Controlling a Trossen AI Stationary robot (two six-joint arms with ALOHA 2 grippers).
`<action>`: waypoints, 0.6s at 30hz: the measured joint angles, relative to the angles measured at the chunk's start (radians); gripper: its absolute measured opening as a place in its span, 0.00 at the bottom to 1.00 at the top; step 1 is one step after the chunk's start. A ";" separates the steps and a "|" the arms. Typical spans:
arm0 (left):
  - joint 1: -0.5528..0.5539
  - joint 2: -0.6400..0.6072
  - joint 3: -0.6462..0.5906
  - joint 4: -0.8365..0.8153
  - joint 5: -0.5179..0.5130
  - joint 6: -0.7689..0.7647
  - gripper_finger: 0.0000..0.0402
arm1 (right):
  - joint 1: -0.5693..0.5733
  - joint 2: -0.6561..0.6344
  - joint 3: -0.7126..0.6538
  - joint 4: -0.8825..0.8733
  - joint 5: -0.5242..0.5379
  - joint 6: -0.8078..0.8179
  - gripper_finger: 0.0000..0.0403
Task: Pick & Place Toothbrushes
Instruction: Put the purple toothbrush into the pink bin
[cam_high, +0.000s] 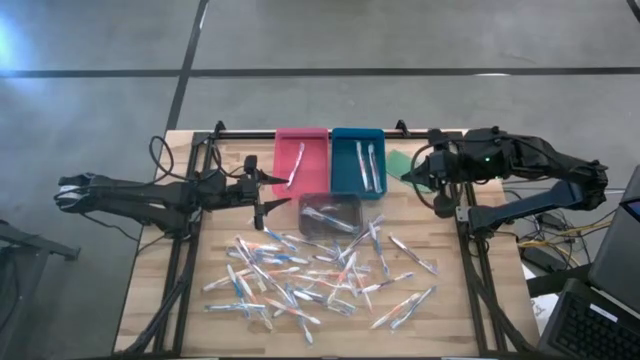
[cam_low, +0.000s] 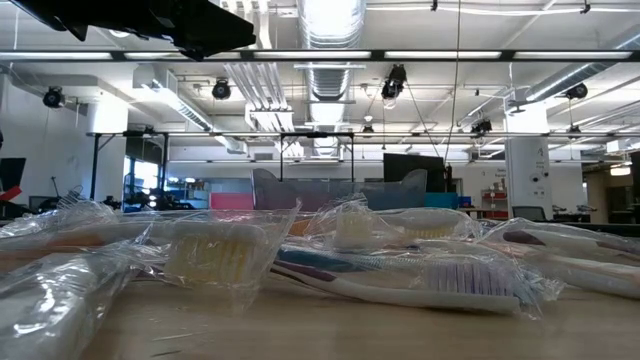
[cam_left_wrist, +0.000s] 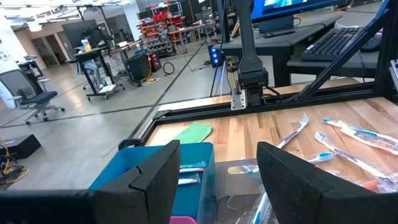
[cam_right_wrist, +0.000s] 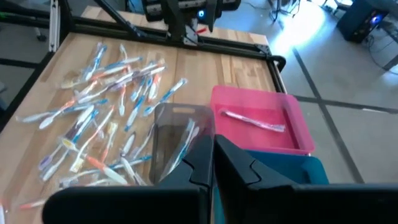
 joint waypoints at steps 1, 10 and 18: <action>0.000 0.000 0.000 0.000 0.000 0.000 0.54 | 0.000 0.000 -0.007 0.000 0.000 0.000 0.02; 0.000 0.000 0.000 0.000 0.000 0.000 0.54 | 0.000 -0.003 -0.071 -0.059 0.090 0.137 0.02; 0.000 0.000 0.000 0.000 0.000 0.000 0.54 | 0.001 -0.002 -0.123 -0.120 0.132 0.245 0.02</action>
